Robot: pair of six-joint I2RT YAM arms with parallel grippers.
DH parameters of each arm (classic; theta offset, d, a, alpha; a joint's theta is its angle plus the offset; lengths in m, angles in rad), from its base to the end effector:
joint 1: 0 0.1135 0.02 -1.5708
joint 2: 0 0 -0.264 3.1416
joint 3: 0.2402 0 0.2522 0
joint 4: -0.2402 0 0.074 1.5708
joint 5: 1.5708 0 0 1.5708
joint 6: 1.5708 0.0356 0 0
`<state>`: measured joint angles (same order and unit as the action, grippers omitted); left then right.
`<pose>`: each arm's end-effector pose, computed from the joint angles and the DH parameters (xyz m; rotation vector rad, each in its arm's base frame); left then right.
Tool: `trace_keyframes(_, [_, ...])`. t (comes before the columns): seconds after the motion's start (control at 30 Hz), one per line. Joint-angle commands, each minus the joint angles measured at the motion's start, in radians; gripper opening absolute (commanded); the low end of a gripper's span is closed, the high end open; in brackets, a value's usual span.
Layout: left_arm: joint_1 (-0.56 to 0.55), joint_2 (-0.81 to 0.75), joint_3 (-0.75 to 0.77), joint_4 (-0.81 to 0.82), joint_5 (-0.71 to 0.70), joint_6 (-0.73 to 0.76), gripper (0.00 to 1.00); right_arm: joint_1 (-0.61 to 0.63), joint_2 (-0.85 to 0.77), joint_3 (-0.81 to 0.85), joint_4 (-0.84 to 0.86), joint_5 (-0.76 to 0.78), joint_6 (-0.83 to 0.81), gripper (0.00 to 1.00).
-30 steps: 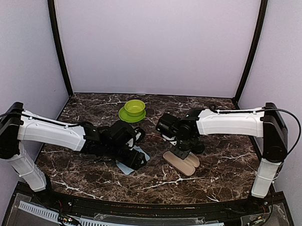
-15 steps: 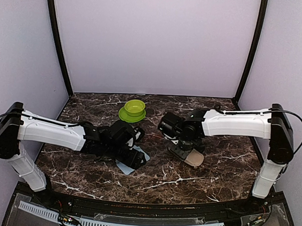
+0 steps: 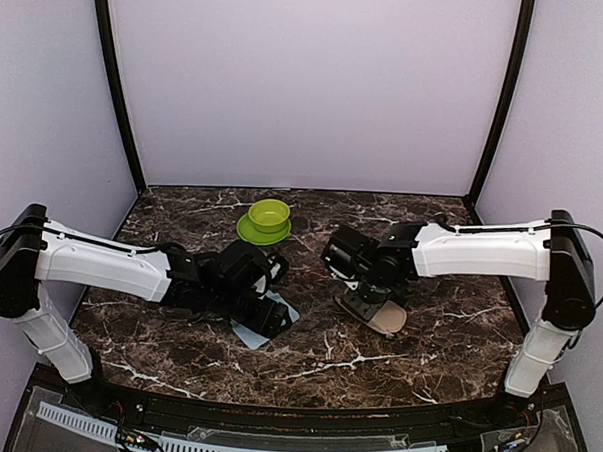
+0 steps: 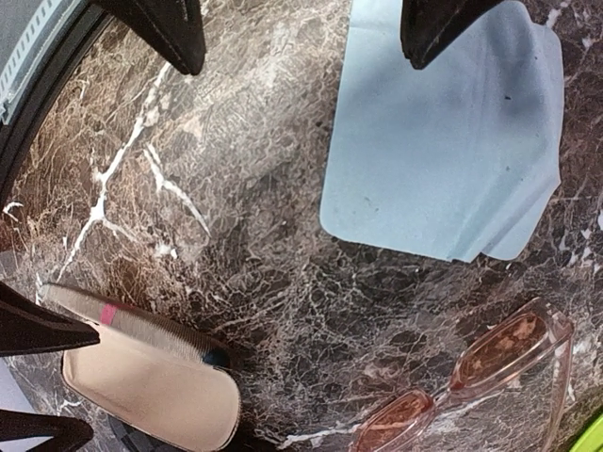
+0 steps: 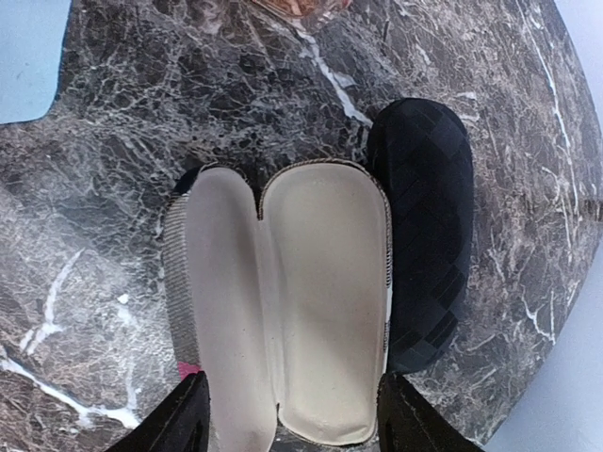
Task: Organize the sunglasses
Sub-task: Place the opened sunglasses case at the center of the board, then pick up the corner of the glasses cleaning cloth from the center of the board.
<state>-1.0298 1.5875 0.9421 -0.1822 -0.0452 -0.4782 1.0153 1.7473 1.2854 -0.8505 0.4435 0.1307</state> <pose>0.1715 -0.2823 0.1974 0.6593 2.4104 -0.6255 0.1920 0.2804 0.2153 -1.0721 2.4466 -0.3178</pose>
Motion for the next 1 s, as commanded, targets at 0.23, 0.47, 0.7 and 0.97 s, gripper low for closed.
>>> trace_keyframes(0.23, [0.104, -0.006, 0.017, -0.076, 0.002, 0.007, 0.80, -0.034, -0.186, -0.140, 0.354, -0.292, 0.096, 0.63])
trace_keyframes(0.47, [0.217, -0.035, -0.025, -0.077, 0.102, 0.018, 0.81, -0.040, -0.107, -0.153, 0.554, -0.468, 0.157, 0.60])
trace_keyframes(0.7, [0.217, -0.125, -0.146, -0.025, 0.106, -0.008, 0.76, -0.037, 0.077, -0.059, 0.656, -0.638, 0.177, 0.50])
trace_keyframes(0.97, [0.215, -0.192, -0.212, -0.010, 0.054, -0.022, 0.70, -0.037, 0.218, 0.034, 0.647, -0.628, 0.175, 0.47])
